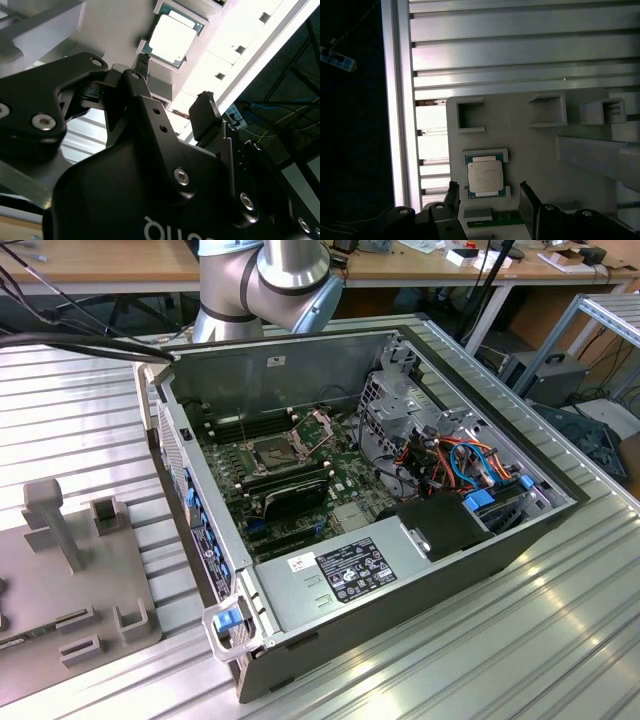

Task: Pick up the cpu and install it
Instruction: 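Pick up the cpu and move it towards the insertion slot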

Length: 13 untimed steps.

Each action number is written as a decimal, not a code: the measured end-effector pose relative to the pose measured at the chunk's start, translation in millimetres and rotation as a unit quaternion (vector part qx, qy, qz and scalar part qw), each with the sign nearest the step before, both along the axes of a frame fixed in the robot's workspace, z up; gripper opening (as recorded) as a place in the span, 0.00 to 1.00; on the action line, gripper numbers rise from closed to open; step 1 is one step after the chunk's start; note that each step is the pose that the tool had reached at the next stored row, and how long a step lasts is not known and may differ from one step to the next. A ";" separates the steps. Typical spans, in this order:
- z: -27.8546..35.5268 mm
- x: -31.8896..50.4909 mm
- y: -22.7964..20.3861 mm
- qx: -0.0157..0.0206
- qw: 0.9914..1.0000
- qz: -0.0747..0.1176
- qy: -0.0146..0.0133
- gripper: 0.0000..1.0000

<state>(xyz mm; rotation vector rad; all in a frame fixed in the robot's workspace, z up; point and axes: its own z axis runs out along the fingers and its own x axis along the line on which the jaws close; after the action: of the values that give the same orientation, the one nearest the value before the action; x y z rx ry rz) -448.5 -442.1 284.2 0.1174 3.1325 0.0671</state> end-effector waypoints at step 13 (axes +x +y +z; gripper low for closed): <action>-18.4 0.0 0.0 0.000 1.000 0.000 0.000 0.60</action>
<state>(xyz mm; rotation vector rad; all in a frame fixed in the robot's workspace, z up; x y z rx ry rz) -448.5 -442.1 265.8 0.1174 3.1329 0.0666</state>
